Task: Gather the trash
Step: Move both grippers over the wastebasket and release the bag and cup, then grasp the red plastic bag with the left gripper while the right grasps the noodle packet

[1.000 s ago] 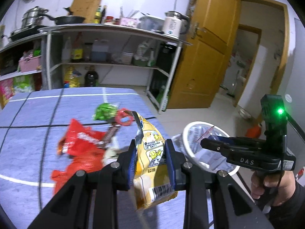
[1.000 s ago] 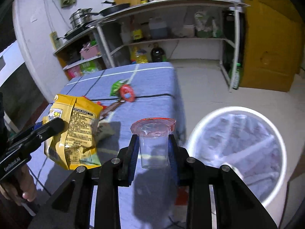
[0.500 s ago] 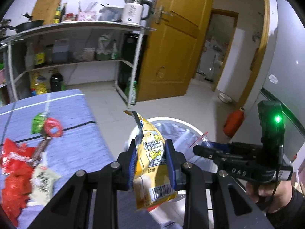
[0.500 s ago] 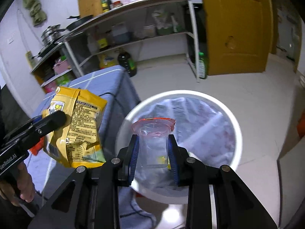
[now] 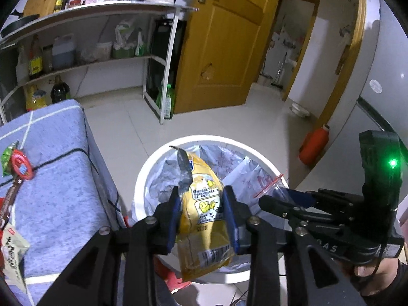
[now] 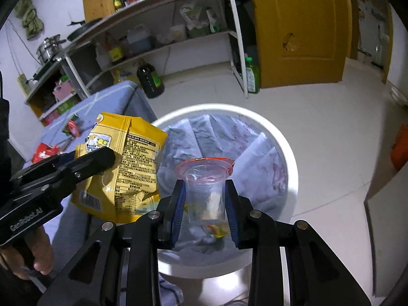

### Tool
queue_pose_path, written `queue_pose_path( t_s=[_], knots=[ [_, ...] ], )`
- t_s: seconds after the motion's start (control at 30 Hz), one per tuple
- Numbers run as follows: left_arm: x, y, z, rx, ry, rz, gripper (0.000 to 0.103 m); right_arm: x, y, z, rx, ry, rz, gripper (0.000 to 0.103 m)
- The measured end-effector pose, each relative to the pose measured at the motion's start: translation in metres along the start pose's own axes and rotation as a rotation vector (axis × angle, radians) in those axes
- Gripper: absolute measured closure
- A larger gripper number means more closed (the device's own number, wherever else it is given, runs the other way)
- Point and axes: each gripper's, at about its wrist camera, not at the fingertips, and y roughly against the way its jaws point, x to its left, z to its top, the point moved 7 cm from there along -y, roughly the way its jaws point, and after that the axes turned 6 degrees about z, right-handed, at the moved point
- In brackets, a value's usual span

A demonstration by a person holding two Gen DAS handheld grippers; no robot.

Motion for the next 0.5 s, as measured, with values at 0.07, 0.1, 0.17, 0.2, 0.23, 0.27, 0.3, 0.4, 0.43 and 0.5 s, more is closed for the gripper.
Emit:
queue_pose_path(
  t_s=[0.07, 0.1, 0.17, 0.2, 0.23, 0.27, 0.3, 0.4, 0.43, 0.5],
  knots=[
    [0.0, -0.006, 0.0, 0.017, 0.0, 0.011, 0.065, -0.003, -0.004, -0.002, 0.013, -0.007, -0.007, 0.071],
    [0.0, -0.008, -0.001, 0.024, 0.001, 0.009, 0.061, -0.004, -0.005, -0.002, 0.015, -0.014, -0.004, 0.071],
    [0.001, -0.007, -0.003, 0.029, 0.007, 0.009, 0.052, -0.004, -0.004, -0.002, 0.012, -0.02, 0.006, 0.061],
    [0.002, -0.006, -0.004, 0.027, 0.01, 0.008, 0.051, -0.003, -0.003, -0.002, 0.009, -0.023, 0.009, 0.057],
    [0.002, -0.004, -0.004, 0.023, 0.014, 0.007, 0.051, -0.004, -0.002, -0.002, 0.005, -0.024, 0.011, 0.053],
    [0.004, -0.002, -0.003, 0.018, 0.015, 0.008, 0.051, -0.004, -0.001, -0.002, 0.002, -0.024, 0.012, 0.053],
    [0.004, 0.002, -0.003, 0.01, 0.017, 0.008, 0.051, -0.003, 0.001, -0.002, -0.004, -0.023, 0.014, 0.053],
    [0.008, 0.016, -0.004, -0.014, 0.037, 0.002, 0.051, 0.004, 0.012, 0.001, -0.033, -0.014, 0.021, 0.053],
    [0.011, 0.022, -0.003, -0.023, 0.042, 0.005, 0.051, 0.007, 0.017, 0.002, -0.046, -0.01, 0.026, 0.053],
    [0.015, 0.035, -0.003, -0.043, 0.05, 0.011, 0.05, 0.013, 0.028, 0.005, -0.076, -0.007, 0.039, 0.053]
  ],
)
